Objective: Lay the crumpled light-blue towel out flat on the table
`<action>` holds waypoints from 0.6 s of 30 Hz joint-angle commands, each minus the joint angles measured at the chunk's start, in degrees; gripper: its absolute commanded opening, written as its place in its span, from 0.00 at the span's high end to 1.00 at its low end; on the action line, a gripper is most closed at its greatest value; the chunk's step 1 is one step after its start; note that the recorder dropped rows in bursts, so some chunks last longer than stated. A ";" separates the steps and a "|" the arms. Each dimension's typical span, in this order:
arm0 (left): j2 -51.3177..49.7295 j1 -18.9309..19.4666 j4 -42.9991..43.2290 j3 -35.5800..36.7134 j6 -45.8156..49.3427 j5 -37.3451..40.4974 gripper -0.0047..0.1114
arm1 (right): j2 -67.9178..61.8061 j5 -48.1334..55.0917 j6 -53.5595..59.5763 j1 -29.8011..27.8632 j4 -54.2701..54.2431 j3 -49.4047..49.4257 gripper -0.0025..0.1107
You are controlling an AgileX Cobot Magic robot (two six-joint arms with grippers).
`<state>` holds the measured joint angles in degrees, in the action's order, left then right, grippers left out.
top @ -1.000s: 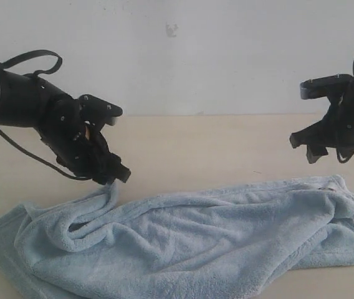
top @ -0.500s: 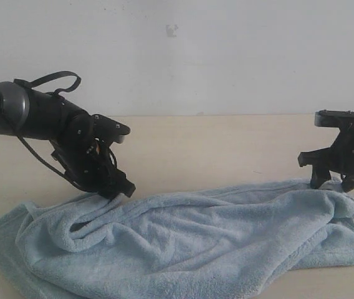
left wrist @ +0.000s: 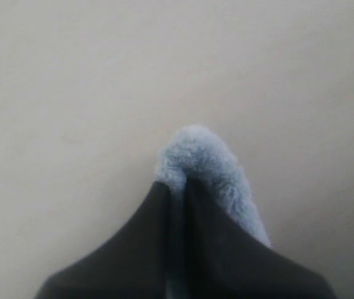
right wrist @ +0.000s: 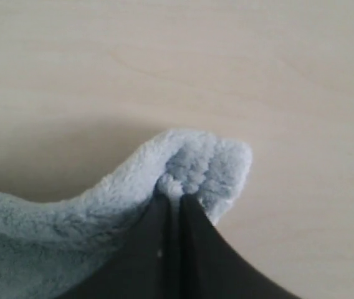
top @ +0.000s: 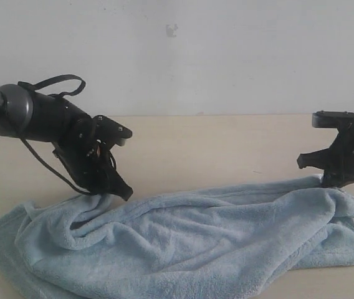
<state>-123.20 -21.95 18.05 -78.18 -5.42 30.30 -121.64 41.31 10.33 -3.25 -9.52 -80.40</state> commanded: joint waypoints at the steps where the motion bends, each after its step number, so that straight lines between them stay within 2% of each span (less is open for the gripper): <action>1: 4.73 0.12 1.85 0.34 -0.30 1.95 0.93 | 3.27 0.68 2.04 -0.18 0.18 -0.30 0.98; 9: 23.39 0.79 14.49 3.09 -12.82 7.56 0.93 | 16.12 3.83 2.04 -0.18 0.18 -0.19 0.98; 14: 38.39 2.83 22.00 13.64 -24.04 3.80 0.93 | 26.87 3.02 1.89 -0.18 0.18 3.92 0.98; 18: 54.03 4.27 28.11 24.19 -34.16 -0.77 0.93 | 40.72 -1.32 0.85 -0.18 0.18 10.78 0.98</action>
<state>-78.07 -18.57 41.80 -59.33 -32.53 32.51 -89.38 42.87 11.84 -3.25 -9.52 -73.04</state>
